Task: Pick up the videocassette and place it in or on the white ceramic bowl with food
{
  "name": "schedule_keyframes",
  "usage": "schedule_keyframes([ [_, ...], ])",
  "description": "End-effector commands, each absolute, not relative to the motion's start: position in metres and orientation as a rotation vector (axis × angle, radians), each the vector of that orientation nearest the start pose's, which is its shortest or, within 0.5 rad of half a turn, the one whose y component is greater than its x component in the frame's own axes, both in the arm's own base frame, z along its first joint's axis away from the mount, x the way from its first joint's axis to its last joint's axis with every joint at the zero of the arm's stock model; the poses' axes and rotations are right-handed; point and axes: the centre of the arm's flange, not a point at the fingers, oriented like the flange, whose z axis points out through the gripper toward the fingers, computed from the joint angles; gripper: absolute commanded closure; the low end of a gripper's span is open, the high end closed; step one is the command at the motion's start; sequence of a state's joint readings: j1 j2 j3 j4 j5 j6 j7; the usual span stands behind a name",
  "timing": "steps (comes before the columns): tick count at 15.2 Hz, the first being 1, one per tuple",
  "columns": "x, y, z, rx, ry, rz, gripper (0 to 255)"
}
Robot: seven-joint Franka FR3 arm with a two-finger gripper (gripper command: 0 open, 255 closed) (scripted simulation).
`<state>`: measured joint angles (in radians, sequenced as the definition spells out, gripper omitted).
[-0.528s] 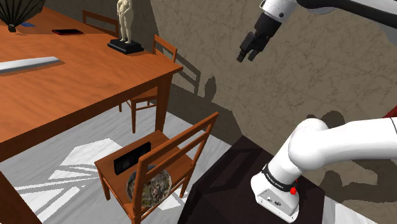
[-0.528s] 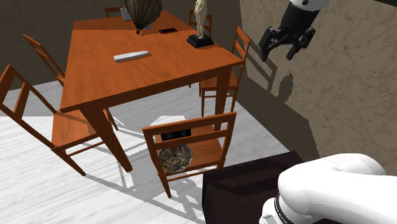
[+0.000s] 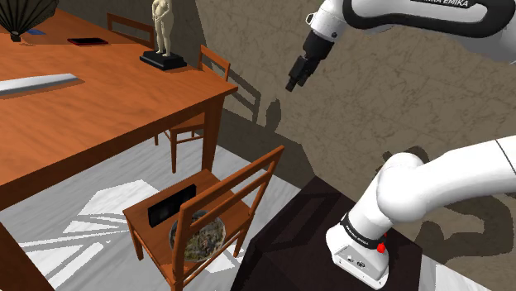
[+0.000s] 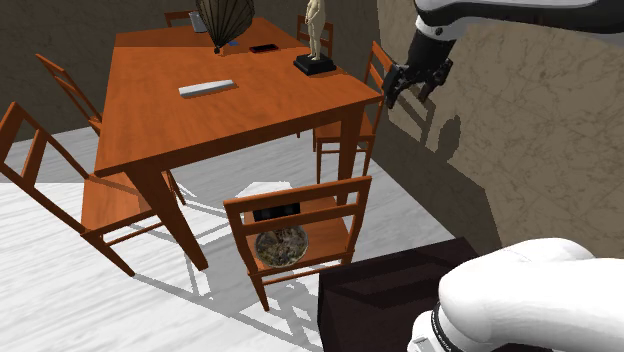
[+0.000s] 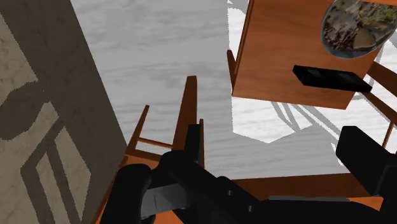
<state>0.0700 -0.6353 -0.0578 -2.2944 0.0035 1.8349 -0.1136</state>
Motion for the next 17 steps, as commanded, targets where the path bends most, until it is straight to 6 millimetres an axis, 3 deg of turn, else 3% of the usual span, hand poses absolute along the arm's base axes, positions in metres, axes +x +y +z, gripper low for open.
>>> schedule_keyframes([
  [1, 0.395, 0.009, 0.576, -3.087, -0.311, -0.266, 0],
  [9, 0.463, 0.055, 0.506, -3.030, -0.709, -0.219, 0],
  [17, 0.515, 0.114, 0.433, -2.923, -1.097, -0.168, 0],
])
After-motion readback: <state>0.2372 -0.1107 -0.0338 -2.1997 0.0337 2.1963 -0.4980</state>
